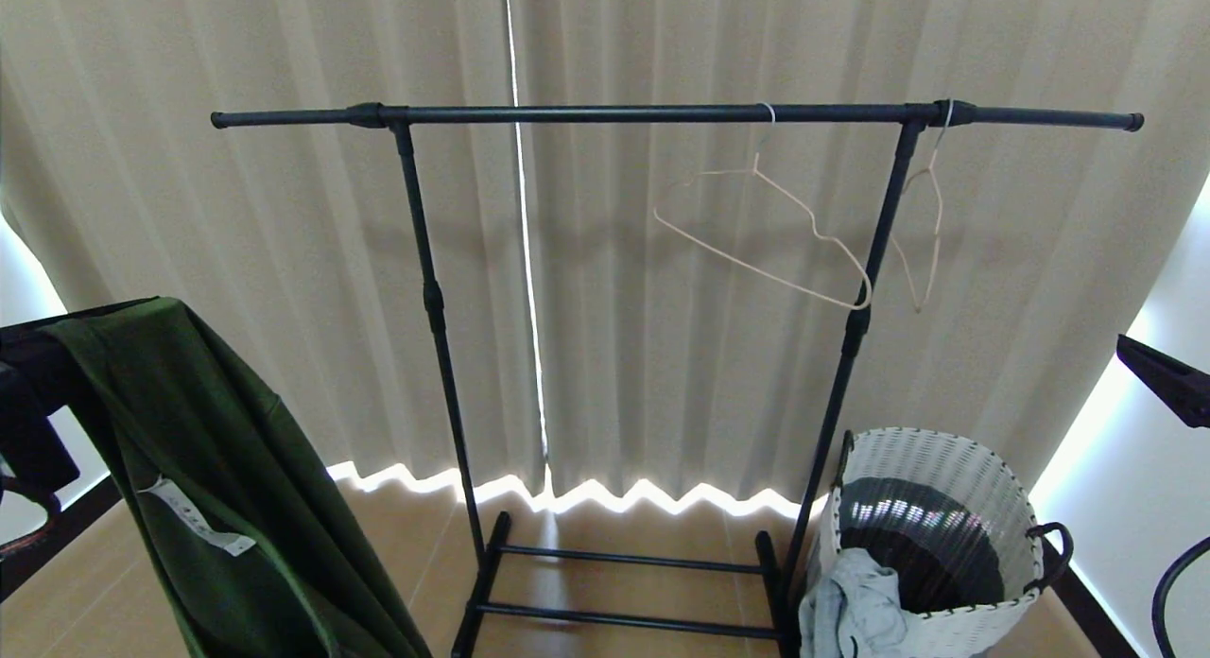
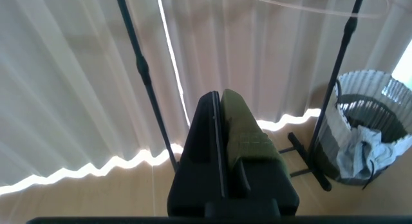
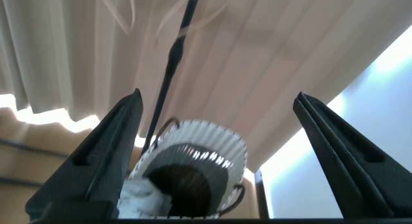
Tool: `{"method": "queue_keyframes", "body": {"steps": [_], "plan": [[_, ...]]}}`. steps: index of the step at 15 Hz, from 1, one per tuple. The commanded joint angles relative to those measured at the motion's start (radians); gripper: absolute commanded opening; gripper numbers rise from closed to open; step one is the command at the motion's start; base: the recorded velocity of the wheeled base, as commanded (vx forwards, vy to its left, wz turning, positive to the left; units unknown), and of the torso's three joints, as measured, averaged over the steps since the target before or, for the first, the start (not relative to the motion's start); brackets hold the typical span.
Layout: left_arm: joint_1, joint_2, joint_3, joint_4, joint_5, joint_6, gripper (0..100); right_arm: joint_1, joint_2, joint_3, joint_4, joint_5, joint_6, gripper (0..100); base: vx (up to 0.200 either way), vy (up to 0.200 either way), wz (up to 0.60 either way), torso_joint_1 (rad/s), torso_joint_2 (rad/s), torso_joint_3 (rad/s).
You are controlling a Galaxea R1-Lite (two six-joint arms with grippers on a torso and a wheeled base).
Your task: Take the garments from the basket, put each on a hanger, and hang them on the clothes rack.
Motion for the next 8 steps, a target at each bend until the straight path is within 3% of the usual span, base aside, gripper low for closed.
{"method": "queue_keyframes", "body": {"steps": [1,6,8], "plan": [[0.002,0.004,0.001,0.001,0.001,0.001,0,0.0,0.006,0.001,-0.01,0.001,0.004,100,0.0,0.0,0.0,0.188,-0.47,-0.305],[0.0,0.0,0.003,-0.001,-0.001,0.027,0,0.0,0.008,0.004,-0.018,0.001,0.041,100,0.0,0.0,0.0,0.202,-0.48,-0.287],[0.0,-0.003,0.004,-0.001,-0.001,0.027,0,0.0,0.008,0.009,-0.015,0.001,0.041,100,0.0,0.0,0.0,0.1,-0.21,-0.122]]}}
